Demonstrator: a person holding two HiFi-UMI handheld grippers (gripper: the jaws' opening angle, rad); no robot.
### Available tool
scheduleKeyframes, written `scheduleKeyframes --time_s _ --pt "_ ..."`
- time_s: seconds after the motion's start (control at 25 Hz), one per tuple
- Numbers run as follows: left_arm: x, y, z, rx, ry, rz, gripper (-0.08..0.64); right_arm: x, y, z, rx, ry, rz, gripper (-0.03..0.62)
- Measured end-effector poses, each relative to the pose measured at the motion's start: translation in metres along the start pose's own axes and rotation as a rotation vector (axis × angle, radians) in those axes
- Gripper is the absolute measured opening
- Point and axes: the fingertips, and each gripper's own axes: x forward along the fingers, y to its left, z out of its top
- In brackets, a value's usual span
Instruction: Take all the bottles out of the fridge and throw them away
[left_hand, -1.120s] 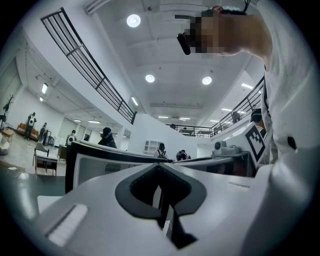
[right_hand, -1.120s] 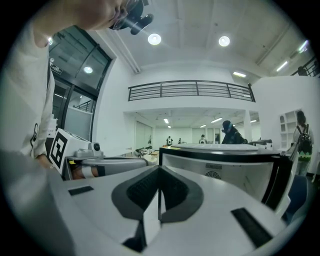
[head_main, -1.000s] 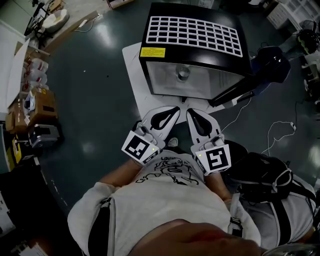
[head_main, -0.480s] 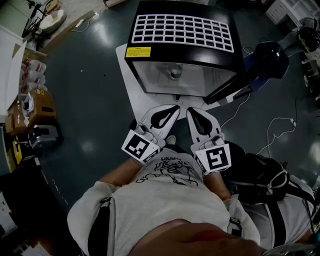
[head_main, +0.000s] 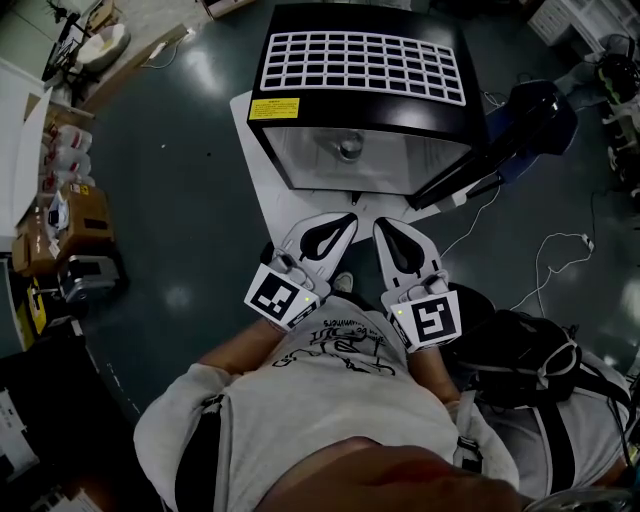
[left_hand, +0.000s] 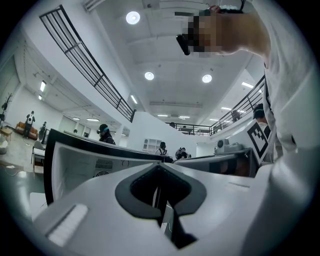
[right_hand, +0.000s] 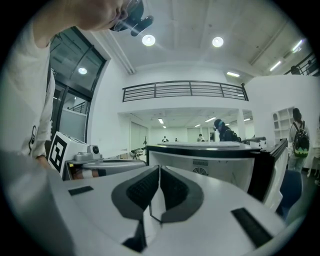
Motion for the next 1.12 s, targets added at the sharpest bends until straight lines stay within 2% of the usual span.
scheduleKeyframes --time_s 0.4,0.56,1.12 --pt "0.003 0.014 -0.001 -0.015 0.029 -0.021 0.008 0.014 0.000 -0.001 -0.005 0.008 -0.019 0.012" --pt "0.002 0.024 0.002 0.008 0.002 -0.020 0.008 0.024 0.002 -0.002 -0.010 0.008 -0.016 0.012" --pt "0.003 0.046 -0.006 0.018 0.008 -0.010 0.008 0.048 -0.005 -0.015 -0.010 0.011 -0.036 0.014"
